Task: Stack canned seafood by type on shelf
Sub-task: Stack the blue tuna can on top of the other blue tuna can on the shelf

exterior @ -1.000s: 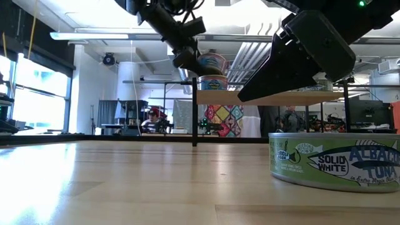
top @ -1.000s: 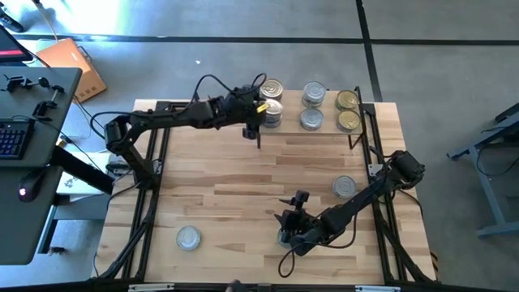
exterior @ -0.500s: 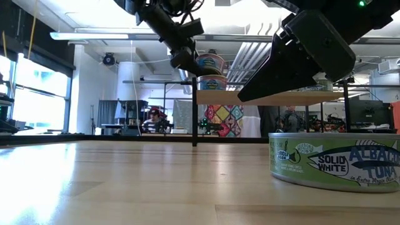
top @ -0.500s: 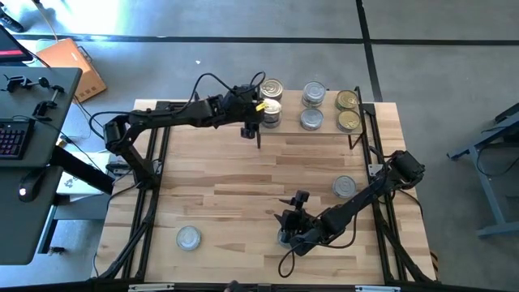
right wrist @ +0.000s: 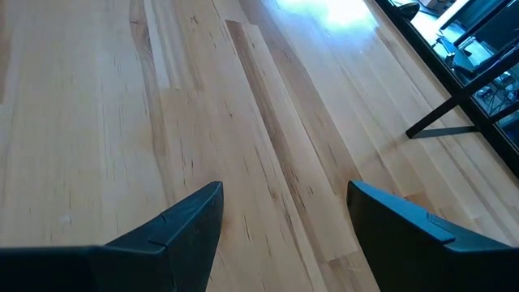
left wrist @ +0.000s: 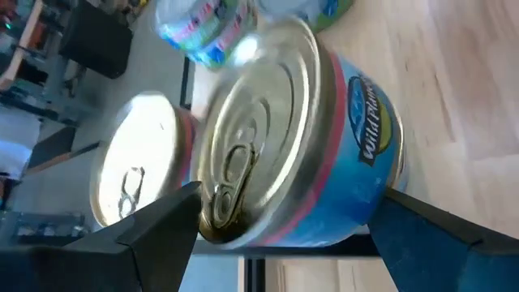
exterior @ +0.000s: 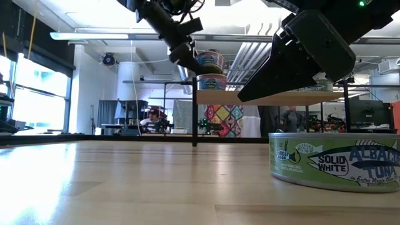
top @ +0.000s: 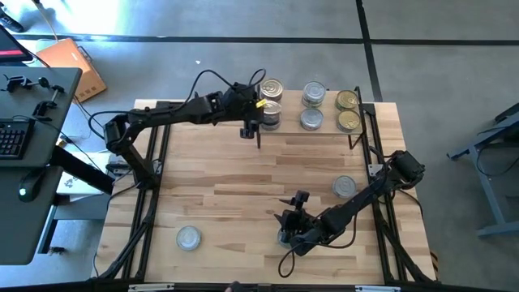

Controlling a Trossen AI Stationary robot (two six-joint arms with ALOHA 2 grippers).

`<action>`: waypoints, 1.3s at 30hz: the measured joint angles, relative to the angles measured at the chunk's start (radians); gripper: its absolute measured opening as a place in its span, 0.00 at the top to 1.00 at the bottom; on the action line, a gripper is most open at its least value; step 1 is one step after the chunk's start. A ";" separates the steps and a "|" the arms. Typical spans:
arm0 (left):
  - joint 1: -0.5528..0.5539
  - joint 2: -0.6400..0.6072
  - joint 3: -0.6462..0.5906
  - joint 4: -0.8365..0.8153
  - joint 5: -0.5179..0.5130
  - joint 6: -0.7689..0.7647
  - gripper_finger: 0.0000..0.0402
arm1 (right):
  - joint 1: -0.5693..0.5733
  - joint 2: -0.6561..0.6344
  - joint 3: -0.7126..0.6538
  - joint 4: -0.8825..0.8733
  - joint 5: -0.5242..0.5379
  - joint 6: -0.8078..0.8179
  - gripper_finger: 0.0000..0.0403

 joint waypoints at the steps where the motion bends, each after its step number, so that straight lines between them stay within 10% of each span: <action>1: 0.000 0.000 0.008 0.001 0.002 0.003 0.19 | 0.000 0.000 0.000 0.000 0.000 0.000 0.37; 39: -0.046 0.000 0.017 -0.011 -0.185 0.235 0.19 | 0.000 0.000 0.000 0.000 0.000 0.000 0.37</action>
